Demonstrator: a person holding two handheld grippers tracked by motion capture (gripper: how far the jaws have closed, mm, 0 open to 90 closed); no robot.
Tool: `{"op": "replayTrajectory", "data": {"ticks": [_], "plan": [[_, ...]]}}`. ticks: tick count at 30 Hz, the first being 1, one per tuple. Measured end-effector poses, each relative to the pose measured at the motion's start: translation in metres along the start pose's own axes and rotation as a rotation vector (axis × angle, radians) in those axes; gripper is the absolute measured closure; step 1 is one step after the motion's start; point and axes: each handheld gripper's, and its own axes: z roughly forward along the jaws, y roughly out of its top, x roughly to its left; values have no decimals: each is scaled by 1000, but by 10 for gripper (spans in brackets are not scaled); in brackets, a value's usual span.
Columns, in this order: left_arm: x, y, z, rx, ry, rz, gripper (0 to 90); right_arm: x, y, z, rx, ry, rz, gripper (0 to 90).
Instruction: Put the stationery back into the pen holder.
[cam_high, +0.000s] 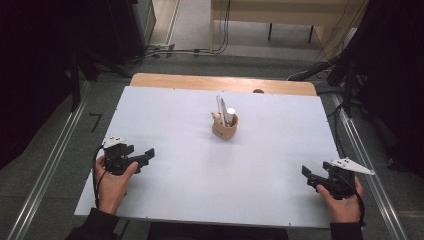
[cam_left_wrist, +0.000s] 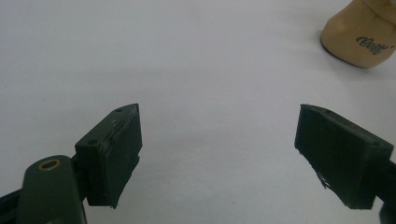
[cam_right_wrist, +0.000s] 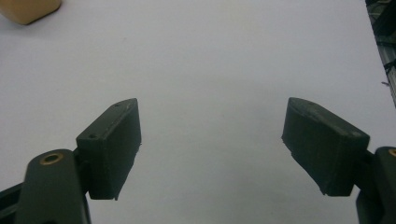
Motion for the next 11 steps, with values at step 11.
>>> {"op": "replayTrajectory", "data": {"ticks": [11], "plan": [[1, 0, -4, 2, 20, 7, 154, -5, -3, -3, 2, -15, 11, 182]]}}
